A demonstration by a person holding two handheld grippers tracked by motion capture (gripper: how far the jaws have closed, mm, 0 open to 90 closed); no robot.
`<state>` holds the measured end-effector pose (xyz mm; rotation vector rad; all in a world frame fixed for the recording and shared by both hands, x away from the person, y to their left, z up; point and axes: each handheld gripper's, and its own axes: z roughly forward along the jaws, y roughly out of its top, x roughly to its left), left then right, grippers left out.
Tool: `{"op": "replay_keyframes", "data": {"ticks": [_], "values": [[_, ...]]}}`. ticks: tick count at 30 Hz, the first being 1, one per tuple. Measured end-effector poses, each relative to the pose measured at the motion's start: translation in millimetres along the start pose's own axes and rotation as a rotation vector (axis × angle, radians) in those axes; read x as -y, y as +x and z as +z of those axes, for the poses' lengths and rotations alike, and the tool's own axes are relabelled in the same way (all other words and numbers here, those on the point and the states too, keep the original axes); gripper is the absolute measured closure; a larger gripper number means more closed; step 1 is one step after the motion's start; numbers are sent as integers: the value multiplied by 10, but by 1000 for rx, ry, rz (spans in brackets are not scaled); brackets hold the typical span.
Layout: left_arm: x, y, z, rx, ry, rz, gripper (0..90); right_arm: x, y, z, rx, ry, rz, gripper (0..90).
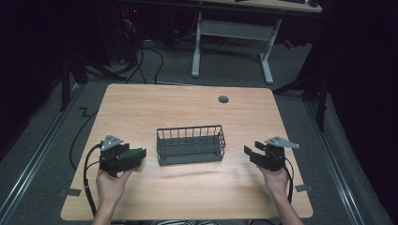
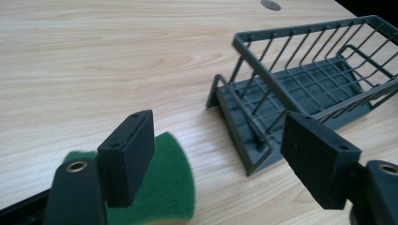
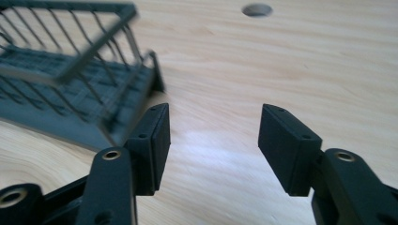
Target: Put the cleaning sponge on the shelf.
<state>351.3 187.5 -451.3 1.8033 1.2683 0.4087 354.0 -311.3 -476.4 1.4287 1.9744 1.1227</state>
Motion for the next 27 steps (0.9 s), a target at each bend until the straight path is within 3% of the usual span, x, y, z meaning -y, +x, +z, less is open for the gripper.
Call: {"op": "replay_keyframes", "data": {"ticks": [6,15,27], "values": [[50,123,-92,-31,3,-28,246,164,-122,11,43,32,23,400],[222,400,-222,-113,12,-102,264,459,-292,15,134,84,35,402],[411,701,-111,-151,47,-198,369,603,-390,-16,190,109,56,401]]}}
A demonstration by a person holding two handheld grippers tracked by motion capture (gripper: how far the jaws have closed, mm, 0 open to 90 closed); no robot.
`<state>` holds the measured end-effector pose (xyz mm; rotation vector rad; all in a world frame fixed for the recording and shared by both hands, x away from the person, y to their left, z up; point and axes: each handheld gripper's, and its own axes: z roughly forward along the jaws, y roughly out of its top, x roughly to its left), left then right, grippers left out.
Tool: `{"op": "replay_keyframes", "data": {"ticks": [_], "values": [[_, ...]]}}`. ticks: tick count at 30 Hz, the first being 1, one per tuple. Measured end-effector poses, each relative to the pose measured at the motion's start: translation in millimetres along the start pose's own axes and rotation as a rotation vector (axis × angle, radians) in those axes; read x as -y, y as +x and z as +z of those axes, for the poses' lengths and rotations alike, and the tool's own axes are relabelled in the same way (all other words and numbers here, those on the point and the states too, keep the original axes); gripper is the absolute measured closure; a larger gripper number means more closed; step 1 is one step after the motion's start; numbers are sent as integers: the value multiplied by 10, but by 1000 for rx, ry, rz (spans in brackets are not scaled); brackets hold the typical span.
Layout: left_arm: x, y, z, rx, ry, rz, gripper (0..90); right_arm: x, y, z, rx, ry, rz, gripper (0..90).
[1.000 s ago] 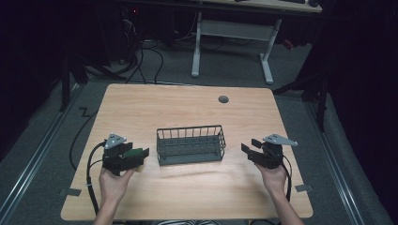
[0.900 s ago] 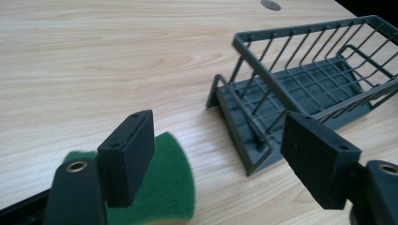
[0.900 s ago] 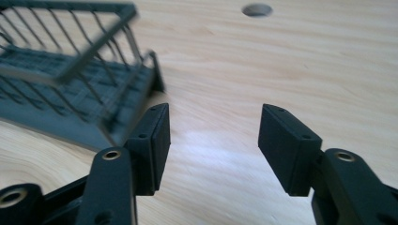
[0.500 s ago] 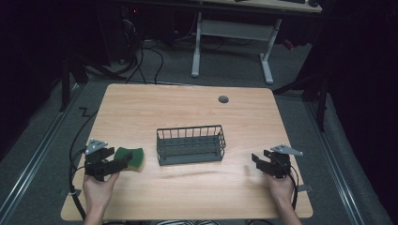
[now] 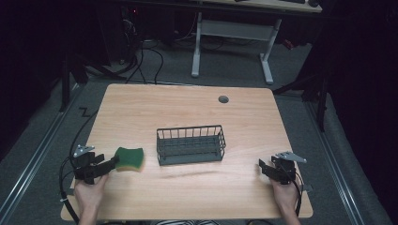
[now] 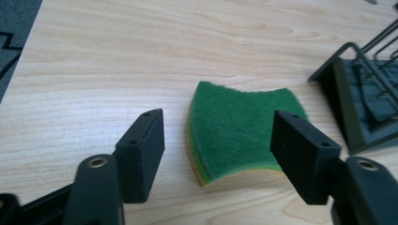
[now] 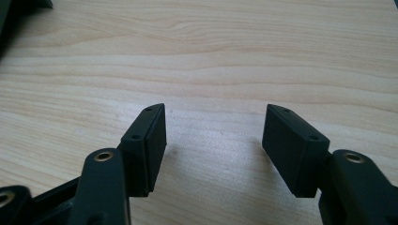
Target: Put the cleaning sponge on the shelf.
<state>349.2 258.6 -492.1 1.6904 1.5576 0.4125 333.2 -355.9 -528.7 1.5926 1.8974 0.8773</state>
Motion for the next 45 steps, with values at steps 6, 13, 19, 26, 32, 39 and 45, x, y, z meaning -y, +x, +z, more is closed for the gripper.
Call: {"op": "replay_keyframes", "data": {"ticks": [6,13,19,26,32,39,45], "values": [[20,76,114,-2,22,-26,416,3,24,8,18,27,-20,393],[-5,84,195,4,32,-35,446,9,39,5,26,28,-30,393],[-38,74,248,12,38,-36,501,13,42,1,28,28,-31,393],[-40,89,279,14,45,-47,553,17,47,-4,30,28,-26,392],[-14,121,291,31,48,-59,591,18,48,-5,31,29,-26,392],[7,110,300,51,42,-45,683,19,50,-5,33,27,-28,391],[36,132,307,66,32,-66,690,19,47,-4,32,26,-32,391]]}}
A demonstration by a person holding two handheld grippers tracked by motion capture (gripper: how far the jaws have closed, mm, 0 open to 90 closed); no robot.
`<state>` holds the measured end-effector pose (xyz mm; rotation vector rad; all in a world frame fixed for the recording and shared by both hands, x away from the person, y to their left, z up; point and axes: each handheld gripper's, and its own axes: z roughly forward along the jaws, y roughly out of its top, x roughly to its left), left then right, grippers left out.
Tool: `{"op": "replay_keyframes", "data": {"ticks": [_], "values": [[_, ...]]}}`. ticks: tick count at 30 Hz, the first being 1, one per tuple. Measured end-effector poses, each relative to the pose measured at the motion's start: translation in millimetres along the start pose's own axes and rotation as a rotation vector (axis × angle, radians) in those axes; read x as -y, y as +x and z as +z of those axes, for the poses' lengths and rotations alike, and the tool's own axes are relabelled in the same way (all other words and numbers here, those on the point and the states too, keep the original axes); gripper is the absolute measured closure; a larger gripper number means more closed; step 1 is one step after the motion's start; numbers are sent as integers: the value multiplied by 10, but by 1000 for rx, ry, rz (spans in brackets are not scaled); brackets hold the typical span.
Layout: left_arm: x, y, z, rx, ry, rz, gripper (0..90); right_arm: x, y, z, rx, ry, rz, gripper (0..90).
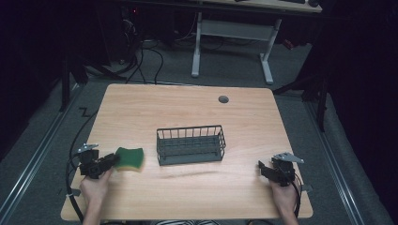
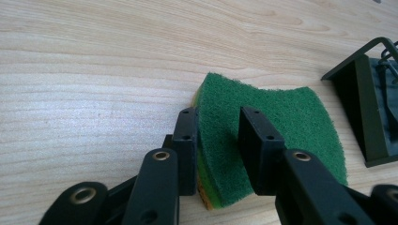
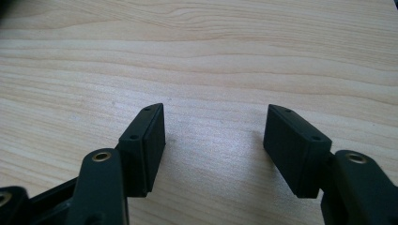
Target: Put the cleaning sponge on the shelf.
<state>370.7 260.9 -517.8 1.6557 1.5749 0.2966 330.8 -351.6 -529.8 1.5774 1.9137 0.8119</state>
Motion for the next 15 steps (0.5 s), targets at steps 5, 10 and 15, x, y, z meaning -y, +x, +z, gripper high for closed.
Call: {"op": "replay_keyframes", "data": {"ticks": [5,10,15], "values": [[0,16,7,8,8,-13,705,0,1,-2,2,3,7,391],[2,23,12,9,11,-16,715,0,-4,-1,4,1,6,391],[2,20,13,5,13,-14,727,0,-5,0,6,1,7,387]]}}
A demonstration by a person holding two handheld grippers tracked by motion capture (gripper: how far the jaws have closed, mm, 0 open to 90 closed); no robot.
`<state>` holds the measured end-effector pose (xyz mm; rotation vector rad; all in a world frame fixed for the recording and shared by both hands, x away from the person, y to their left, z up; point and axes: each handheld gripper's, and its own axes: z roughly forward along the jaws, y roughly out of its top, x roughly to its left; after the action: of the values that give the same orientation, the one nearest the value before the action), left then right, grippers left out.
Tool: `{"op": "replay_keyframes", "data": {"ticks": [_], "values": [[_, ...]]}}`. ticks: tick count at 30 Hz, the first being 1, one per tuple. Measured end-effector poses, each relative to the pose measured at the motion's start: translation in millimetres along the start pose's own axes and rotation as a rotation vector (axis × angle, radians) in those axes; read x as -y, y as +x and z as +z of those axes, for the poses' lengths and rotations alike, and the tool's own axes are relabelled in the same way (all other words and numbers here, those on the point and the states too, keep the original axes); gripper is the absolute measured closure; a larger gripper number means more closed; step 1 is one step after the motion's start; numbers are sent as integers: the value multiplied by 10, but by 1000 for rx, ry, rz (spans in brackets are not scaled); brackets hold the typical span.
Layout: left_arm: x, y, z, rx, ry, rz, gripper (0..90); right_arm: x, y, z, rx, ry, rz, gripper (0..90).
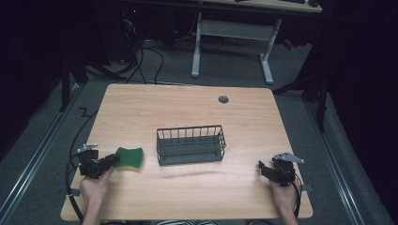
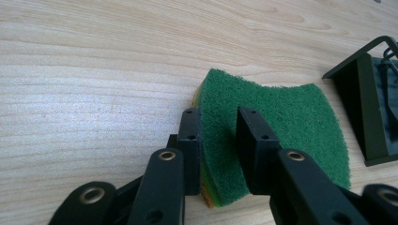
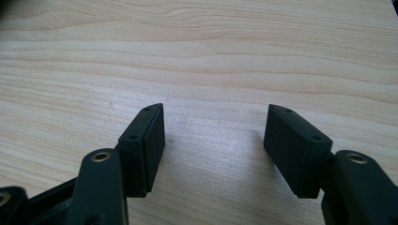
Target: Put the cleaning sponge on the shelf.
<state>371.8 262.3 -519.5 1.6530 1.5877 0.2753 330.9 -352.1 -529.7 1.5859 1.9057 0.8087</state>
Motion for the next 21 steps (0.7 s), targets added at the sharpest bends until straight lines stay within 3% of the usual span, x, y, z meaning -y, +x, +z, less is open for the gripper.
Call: {"op": "replay_keyframes", "data": {"ticks": [13,21], "values": [[-9,-34,-16,-42,-4,24,844,0,0,0,1,0,8,382],[-16,-33,-26,-34,-10,22,874,0,-2,0,1,0,11,383]]}}
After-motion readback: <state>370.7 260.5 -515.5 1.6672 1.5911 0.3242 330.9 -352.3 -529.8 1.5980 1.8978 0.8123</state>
